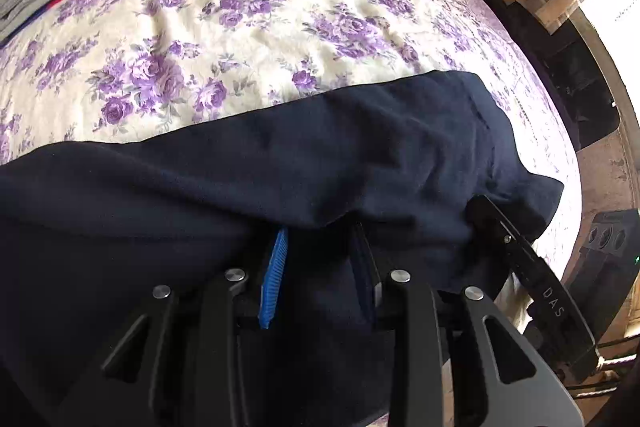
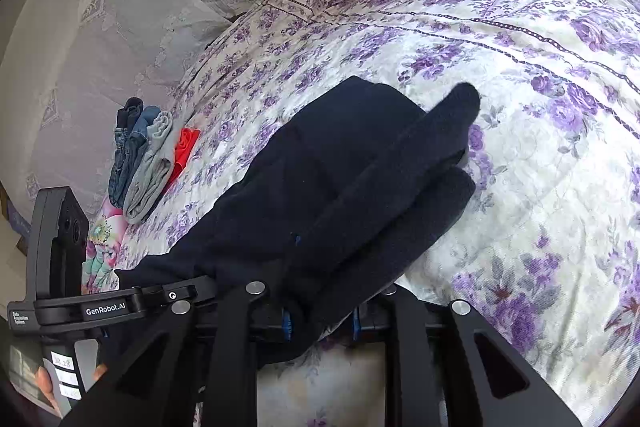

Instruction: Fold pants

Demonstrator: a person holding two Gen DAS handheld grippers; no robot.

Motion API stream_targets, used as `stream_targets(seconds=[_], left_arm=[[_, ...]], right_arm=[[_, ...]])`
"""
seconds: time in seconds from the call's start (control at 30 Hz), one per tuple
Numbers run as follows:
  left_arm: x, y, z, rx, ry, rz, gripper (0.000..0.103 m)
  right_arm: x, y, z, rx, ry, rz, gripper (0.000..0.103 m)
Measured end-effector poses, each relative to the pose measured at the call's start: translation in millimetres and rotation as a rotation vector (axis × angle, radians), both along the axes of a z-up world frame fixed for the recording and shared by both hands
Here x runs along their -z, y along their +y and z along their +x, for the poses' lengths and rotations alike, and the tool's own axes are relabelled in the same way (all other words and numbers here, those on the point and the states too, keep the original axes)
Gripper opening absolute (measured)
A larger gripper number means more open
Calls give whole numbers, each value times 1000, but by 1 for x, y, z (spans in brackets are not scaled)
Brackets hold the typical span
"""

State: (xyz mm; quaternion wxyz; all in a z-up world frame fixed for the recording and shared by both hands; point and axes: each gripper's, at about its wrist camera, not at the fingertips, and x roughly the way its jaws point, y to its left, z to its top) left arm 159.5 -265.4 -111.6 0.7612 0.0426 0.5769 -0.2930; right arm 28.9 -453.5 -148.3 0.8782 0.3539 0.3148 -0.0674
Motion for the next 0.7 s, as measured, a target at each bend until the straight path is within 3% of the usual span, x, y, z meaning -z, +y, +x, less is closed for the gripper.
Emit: stream_targets(seconds=[0.2,0.33,0.43,0.53,0.57,0.7], left_arm=[[-2,-2,-19,33,-76,28,30],[-1,-1,-15,36,-66,17,31],[0,1,-15,44,-72,2,31],[0,0,-15,47,-73,-5,31],[0,1,-16,47,-76,-6,31],[0,1,-17,50,-89,-10,31]], right_arm=[[0,1,1,3,8,-9,20],[-1,0,3,4,26,11,22],[-1,-11,7,-14,42,109,29],[1,-26,8,6,47,255,26],[-1,-26,9,11,52,248,23],[-28,-1,16,26,104,40,20]])
